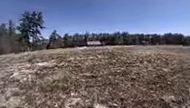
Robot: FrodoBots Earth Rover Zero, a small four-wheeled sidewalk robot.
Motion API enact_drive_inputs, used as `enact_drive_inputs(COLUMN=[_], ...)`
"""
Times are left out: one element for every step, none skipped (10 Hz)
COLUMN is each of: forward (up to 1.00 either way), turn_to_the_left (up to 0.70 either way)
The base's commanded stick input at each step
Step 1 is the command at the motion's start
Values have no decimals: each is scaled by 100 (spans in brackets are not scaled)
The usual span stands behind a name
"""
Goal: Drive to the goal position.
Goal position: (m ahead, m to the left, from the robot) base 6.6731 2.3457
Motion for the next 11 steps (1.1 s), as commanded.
enact_drive_inputs(forward=[70,70,70,70,70,70,70,70,70,70,70], turn_to_the_left=[19,0,0,0,0,0,0,0,0,0,0])
